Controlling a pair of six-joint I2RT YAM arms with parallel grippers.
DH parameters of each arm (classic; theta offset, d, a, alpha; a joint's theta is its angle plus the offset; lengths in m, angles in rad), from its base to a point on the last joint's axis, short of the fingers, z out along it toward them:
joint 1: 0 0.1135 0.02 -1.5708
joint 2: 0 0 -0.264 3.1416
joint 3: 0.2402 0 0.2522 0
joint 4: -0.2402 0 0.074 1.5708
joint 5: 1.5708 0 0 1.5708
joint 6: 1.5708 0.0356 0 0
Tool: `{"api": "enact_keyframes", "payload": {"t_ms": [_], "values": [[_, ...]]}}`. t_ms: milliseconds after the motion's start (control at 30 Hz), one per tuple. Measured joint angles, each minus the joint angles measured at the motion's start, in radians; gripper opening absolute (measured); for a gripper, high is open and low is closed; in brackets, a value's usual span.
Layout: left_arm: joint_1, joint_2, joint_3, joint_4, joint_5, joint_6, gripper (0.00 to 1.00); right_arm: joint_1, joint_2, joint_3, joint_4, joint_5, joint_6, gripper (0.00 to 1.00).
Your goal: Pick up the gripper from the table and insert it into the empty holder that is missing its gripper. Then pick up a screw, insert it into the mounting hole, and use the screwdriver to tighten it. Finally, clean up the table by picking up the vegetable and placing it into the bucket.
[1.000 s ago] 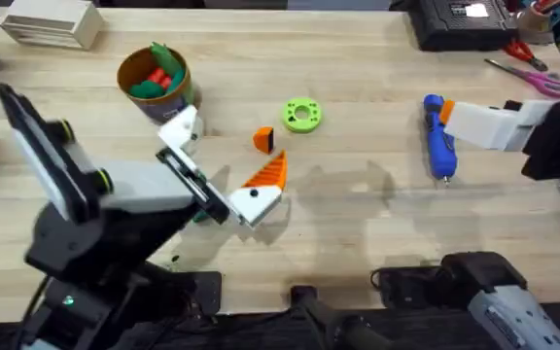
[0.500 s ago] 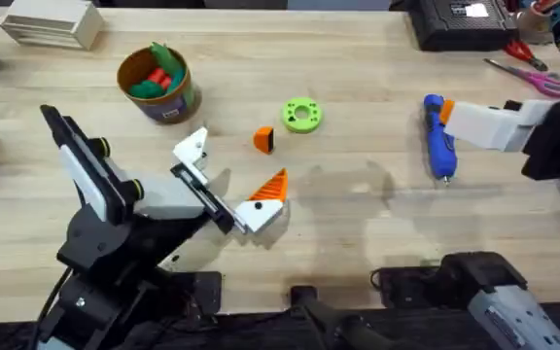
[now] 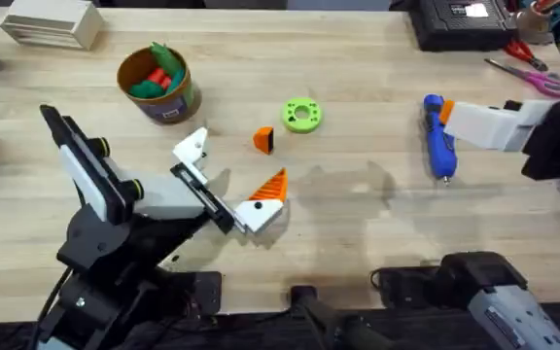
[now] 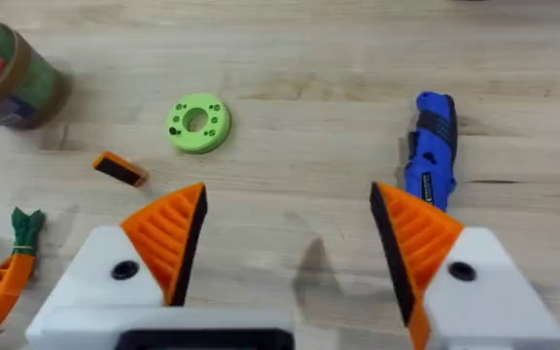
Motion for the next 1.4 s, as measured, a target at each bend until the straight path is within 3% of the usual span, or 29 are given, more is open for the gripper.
{"api": "enact_keyframes", "payload": {"t_ms": [633, 800, 967, 1033, 1067, 1233, 1400], "values": [[0.0, 0.0, 0.0, 0.0, 0.0, 0.0, 0.987, 0.0, 0.003, 0.0, 0.058, -0.007, -0.001, 0.975], [0.0, 0.0, 0.0, 0.0, 0.0, 0.0, 0.987, 0.022, 0.092, 0.0, 0.115, -0.065, -0.039, 0.975], [0.0, 0.0, 0.0, 0.0, 0.0, 0.0, 0.987, 0.148, 0.296, 0.02, 0.116, -0.079, -0.077, 0.975], [0.0, 0.0, 0.0, 0.0, 0.0, 0.0, 0.987, 0.227, 0.392, 0.052, 0.111, -0.079, -0.094, 0.975], [0.0, 0.0, 0.0, 0.0, 0.0, 0.0, 0.987, 0.342, 0.525, 0.124, 0.096, -0.068, -0.113, 0.975], [0.0, 0.0, 0.0, 0.0, 0.0, 0.0, 0.987, 0.489, 0.77, 0.229, 0.172, -0.051, -0.132, 0.976], [0.0, 0.0, 0.0, 0.0, 0.0, 0.0, 0.987, 0.556, 0.852, 0.229, 0.216, -0.051, -0.132, 0.978]]}}
